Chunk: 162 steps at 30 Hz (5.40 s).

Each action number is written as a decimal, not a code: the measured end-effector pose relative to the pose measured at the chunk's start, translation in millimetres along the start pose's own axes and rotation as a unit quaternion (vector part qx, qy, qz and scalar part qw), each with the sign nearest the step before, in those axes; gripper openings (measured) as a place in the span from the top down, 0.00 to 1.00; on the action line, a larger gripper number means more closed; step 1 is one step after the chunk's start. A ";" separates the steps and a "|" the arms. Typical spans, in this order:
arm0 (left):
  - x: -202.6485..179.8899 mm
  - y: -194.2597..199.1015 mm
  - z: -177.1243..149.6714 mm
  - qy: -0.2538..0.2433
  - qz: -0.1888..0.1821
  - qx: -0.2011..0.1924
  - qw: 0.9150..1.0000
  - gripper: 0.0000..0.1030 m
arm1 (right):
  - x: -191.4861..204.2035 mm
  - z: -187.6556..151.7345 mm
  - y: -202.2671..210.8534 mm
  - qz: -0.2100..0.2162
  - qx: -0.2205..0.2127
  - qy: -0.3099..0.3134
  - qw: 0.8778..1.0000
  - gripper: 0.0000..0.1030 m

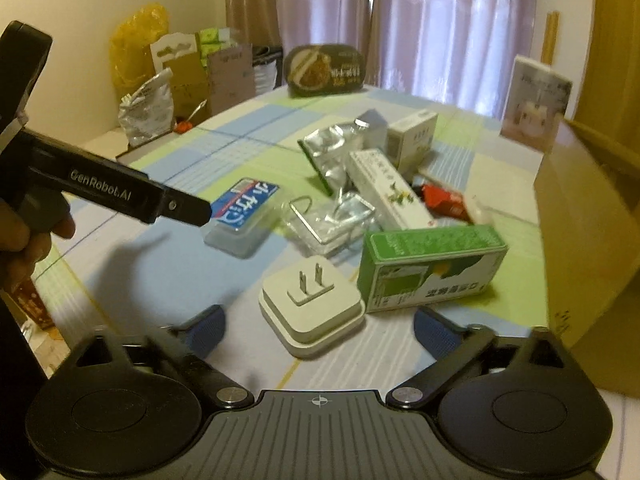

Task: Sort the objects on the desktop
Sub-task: 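Move the left tool to the blue box while the right tool approaches the white plug, then close the left tool on the blue toothpick box while the right tool grasps the white plug, then carry the blue box with the left tool while the right tool carries the plug, then drop the blue box from the left tool while the right tool releases the plug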

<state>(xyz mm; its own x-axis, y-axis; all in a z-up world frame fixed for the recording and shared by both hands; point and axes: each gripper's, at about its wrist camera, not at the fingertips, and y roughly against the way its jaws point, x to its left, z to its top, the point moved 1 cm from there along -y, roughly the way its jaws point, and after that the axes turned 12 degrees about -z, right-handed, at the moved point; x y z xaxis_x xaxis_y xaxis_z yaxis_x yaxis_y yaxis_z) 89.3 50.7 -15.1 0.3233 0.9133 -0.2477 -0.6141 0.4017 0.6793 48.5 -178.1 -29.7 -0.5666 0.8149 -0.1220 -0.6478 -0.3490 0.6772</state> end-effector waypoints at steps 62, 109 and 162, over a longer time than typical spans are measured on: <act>-24.4 -47.9 -16.1 -0.080 0.012 0.069 0.994 0.49 | -11.8 -12.2 -36.5 -0.033 0.043 -0.056 0.997 0.37; -247.4 -92.0 161.6 -0.200 -0.181 -0.048 0.962 0.50 | -254.6 75.8 53.1 -0.225 -0.038 -0.176 0.958 0.40; -281.7 -211.4 149.2 -0.435 -0.198 0.075 0.875 0.43 | -293.3 39.4 -26.4 -0.231 0.120 -0.093 0.961 0.40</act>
<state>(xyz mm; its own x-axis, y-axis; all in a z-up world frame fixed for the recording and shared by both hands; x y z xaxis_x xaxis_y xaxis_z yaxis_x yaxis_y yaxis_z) 235.5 -301.5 14.1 0.9555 0.2807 0.0904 -0.2487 0.6021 0.7587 251.9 -389.6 16.8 -0.1321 0.9337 -0.3328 -0.6601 0.1676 0.7322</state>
